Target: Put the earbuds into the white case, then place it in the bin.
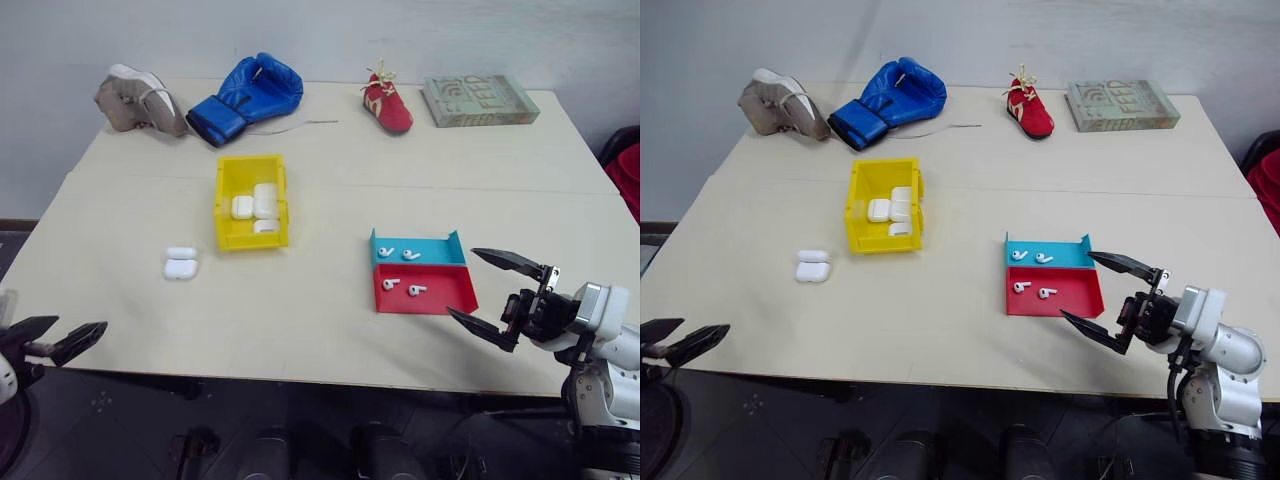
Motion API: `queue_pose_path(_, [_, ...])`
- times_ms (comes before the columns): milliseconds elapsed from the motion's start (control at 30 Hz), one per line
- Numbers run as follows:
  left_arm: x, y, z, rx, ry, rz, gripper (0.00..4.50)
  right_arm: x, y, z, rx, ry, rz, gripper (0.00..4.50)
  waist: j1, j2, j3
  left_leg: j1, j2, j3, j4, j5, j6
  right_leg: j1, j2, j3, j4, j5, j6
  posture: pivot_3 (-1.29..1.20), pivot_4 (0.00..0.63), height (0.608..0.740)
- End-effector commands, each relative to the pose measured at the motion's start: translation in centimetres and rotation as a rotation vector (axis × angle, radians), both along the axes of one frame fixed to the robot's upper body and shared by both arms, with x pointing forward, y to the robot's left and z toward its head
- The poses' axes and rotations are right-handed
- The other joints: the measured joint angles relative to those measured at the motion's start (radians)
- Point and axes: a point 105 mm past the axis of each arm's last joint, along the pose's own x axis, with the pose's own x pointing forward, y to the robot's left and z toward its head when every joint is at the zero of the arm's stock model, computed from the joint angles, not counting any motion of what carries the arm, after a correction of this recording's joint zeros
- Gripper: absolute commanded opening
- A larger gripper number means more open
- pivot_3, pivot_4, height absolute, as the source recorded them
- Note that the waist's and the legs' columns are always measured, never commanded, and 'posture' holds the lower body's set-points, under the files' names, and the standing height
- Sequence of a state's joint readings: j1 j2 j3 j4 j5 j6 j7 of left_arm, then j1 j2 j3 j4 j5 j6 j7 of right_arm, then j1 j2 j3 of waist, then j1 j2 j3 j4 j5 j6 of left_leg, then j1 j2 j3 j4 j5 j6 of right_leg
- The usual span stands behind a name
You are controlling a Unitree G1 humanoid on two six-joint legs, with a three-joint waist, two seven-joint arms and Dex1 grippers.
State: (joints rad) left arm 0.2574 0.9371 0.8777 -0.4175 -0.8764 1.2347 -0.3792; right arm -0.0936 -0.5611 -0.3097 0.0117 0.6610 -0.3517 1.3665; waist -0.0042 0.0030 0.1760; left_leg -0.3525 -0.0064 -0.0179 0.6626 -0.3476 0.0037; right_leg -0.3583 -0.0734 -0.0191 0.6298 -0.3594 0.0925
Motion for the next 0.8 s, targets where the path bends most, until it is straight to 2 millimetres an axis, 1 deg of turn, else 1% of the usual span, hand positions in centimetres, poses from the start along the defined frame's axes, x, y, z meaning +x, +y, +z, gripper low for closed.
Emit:
queue_pose_path(33, [1.9,-0.8,0.8,-0.036,0.078,0.061,4.47,-0.2,-0.2,0.4,-0.008,-0.016,0.004,4.5,0.003,-0.001,0.0,0.0,0.0,0.0,0.0,0.0,0.0,-0.001,0.0,0.0,0.001,0.0,0.0,0.0,0.15,0.74])
queue_pose_path(100, [3.3,-1.3,1.3,-0.043,0.089,0.071,4.47,-0.1,-0.3,0.4,-0.01,-0.013,0.001,4.5,0.001,-0.001,0.0,-0.001,0.0,0.0,0.002,0.0,-0.001,-0.002,0.001,-0.001,0.005,0.0,0.0,0.0,0.15,0.74])
queue_pose_path(133, [4.1,-1.7,1.6,-0.044,0.085,0.064,4.47,-0.1,-0.2,0.4,-0.012,-0.014,0.0,4.5,0.001,-0.001,0.0,-0.001,-0.001,0.0,0.002,0.0,-0.001,-0.002,0.001,-0.001,0.009,0.0,0.0,0.0,0.15,0.74])
queue_pose_path(233, [6.5,-2.7,2.4,-0.058,0.058,0.054,4.47,0.1,-0.1,0.4,-0.014,-0.016,-0.001,4.5,-0.003,-0.001,0.0,-0.001,-0.001,0.0,0.002,0.0,-0.001,-0.004,0.001,0.0,0.013,0.0,0.001,0.0,0.15,0.74])
queue_pose_path(367, [8.7,-2.5,1.8,-0.012,0.104,0.13,4.47,0.1,0.1,0.4,-0.006,-0.015,0.0,4.5,-0.002,-0.002,0.0,-0.003,-0.001,0.001,0.003,0.001,-0.003,-0.009,0.001,0.0,0.015,0.0,0.001,0.0,0.15,0.74])
queue_pose_path(433, [9.6,-3.3,1.2,-0.011,0.128,0.12,4.47,0.1,0.2,0.4,-0.005,-0.015,-0.002,4.5,0.0,-0.002,0.0,-0.003,-0.001,0.001,0.004,0.001,-0.003,-0.01,0.002,0.0,0.016,0.0,0.001,0.0,0.15,0.74])
queue_pose_path(567, [10.5,-4.6,0.0,-0.028,0.157,0.104,4.47,-0.2,0.6,0.5,-0.004,-0.011,-0.003,4.5,0.002,-0.002,0.0,-0.005,-0.001,0.001,0.004,0.001,-0.004,-0.012,0.002,0.001,0.017,0.0,0.001,0.0,0.15,0.74])
queue_pose_path(700, [10.9,-5.9,-1.0,-0.028,0.173,0.082,4.47,-0.6,1.0,0.7,-0.005,-0.006,-0.001,4.5,0.002,-0.002,0.0,-0.008,-0.001,0.001,0.005,0.002,-0.004,-0.015,0.002,0.001,0.02,0.0,0.001,0.0,0.15,0.74])
queue_pose_path(800, [11.1,-6.2,-1.6,-0.011,0.19,0.087,4.47,-0.8,1.1,0.8,-0.007,-0.002,-0.001,4.5,0.001,-0.002,0.0,-0.009,-0.001,0.001,0.007,0.002,-0.005,-0.017,0.002,0.001,0.022,0.0,0.001,0.0,0.15,0.74])
